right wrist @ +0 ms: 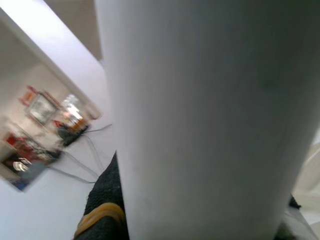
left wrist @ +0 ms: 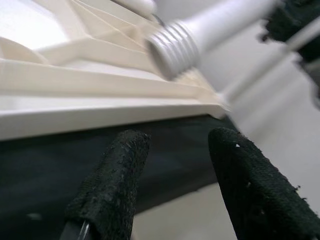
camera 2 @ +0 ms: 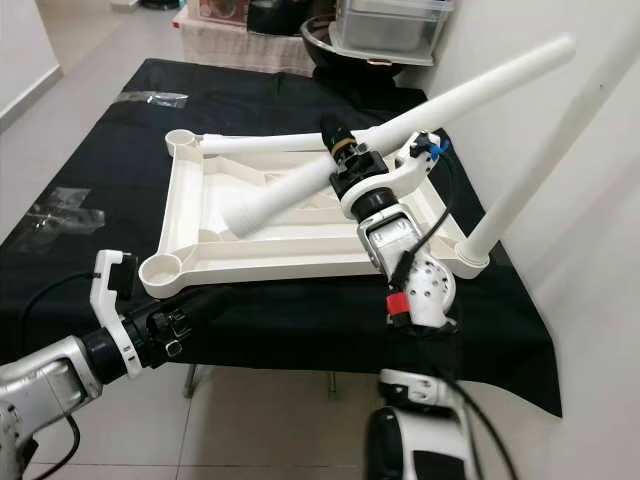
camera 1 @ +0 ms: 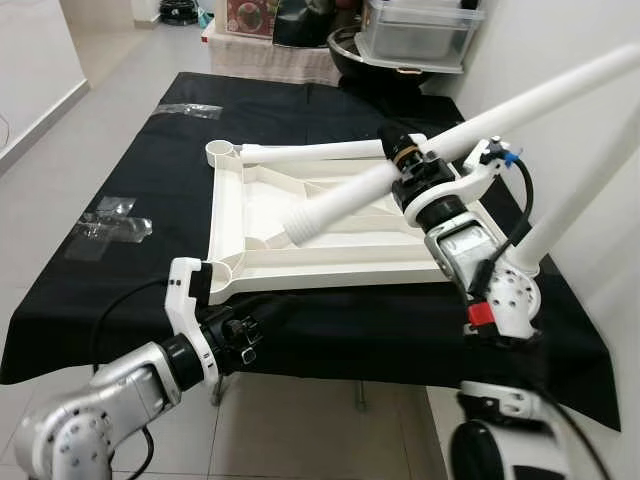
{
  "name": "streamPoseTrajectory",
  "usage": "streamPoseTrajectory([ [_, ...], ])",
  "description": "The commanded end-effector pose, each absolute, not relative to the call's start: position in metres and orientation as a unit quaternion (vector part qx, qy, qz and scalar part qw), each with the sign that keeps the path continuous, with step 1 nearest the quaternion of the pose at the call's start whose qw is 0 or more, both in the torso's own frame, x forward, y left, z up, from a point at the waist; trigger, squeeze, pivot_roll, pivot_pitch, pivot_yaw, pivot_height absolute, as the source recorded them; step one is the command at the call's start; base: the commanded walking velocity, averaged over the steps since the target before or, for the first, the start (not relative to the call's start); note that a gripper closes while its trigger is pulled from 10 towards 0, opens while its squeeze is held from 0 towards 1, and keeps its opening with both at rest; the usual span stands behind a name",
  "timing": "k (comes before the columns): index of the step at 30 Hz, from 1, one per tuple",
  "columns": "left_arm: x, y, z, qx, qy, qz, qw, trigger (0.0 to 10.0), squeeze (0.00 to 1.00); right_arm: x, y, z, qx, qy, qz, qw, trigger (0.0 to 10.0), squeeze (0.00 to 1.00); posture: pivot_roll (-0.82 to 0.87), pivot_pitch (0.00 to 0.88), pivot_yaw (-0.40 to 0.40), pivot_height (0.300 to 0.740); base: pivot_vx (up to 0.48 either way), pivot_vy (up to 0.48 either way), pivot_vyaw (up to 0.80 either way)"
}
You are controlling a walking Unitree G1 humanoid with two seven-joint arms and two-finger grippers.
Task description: Building children table
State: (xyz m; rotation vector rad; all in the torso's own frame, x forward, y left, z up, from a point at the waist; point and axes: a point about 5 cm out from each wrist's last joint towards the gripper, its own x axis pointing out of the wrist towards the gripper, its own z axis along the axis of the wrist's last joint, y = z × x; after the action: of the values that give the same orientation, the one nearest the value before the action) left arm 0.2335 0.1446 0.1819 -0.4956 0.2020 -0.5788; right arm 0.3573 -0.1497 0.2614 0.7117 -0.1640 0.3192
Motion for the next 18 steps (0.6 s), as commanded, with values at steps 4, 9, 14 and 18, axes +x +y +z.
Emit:
streamPoseTrajectory([
  [4, 0.234, 0.143, 0.188, -0.225, 0.058, -0.229, 0.945, 10.0, 0.00, 0.353, -0.146, 0.254, 0.159, -0.112, 0.107, 0.975, 10.0, 0.00, 0.09, 0.068, -0.125, 0.740, 0.000, 0.000, 0.00],
  [9, 0.232, 0.139, 0.187, -0.215, 0.058, -0.216, 0.951, 10.0, 0.00, 0.349, -0.141, 0.247, 0.114, -0.122, 0.113, 0.980, 10.0, 0.00, 0.09, 0.067, -0.125, 0.740, 0.000, 0.000, 0.00],
  [14, 0.232, 0.139, 0.186, -0.216, 0.059, -0.214, 0.951, 10.0, 0.00, 0.349, -0.140, 0.246, 0.101, -0.125, 0.114, 0.980, 10.0, 0.00, 0.09, 0.070, -0.127, 0.740, 0.000, 0.191, 0.00],
  [18, 0.234, 0.140, 0.182, -0.212, 0.061, -0.202, 0.954, 10.0, 0.00, 0.346, -0.134, 0.244, 0.065, -0.138, 0.121, 0.981, 10.0, 0.00, 0.09, 0.068, -0.127, 0.740, 0.000, 0.458, 0.00],
])
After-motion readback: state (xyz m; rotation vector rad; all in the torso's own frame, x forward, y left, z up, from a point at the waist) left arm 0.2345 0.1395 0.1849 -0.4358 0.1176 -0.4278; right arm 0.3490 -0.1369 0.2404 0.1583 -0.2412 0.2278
